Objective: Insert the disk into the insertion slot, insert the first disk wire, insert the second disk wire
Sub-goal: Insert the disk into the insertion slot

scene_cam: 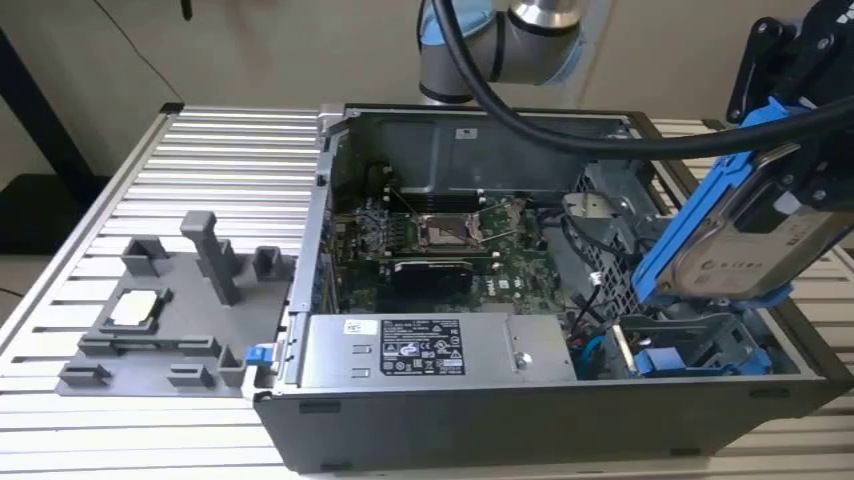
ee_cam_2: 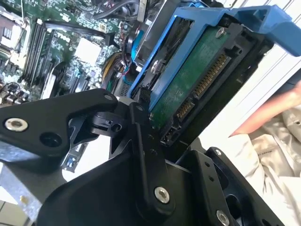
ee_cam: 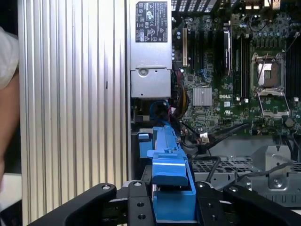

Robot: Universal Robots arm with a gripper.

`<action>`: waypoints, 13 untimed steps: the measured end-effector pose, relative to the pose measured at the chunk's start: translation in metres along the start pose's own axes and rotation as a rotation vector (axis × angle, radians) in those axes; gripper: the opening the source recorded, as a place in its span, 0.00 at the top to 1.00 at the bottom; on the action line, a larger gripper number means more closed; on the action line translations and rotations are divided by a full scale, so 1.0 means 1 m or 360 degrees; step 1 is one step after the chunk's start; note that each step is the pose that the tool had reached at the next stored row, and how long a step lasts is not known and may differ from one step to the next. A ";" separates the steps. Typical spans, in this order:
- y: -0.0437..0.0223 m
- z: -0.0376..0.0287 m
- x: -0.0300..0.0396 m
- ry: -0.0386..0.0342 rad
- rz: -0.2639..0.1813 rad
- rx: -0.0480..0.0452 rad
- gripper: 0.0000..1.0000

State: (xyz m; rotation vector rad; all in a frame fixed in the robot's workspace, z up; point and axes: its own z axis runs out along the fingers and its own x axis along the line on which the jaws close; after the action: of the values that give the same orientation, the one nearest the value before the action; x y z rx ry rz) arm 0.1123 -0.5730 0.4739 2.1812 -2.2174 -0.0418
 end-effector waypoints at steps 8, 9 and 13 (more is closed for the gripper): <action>-0.0004 0.0088 0.0011 0.0001 -0.0020 0.0024 0.67; -0.0005 0.0102 0.0011 0.0001 -0.0020 0.0027 0.67; -0.0007 0.0162 0.0012 0.0000 -0.0022 0.0033 0.67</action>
State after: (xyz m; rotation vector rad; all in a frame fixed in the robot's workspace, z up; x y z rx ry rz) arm 0.1124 -0.5742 0.4576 2.2065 -2.2128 -0.0192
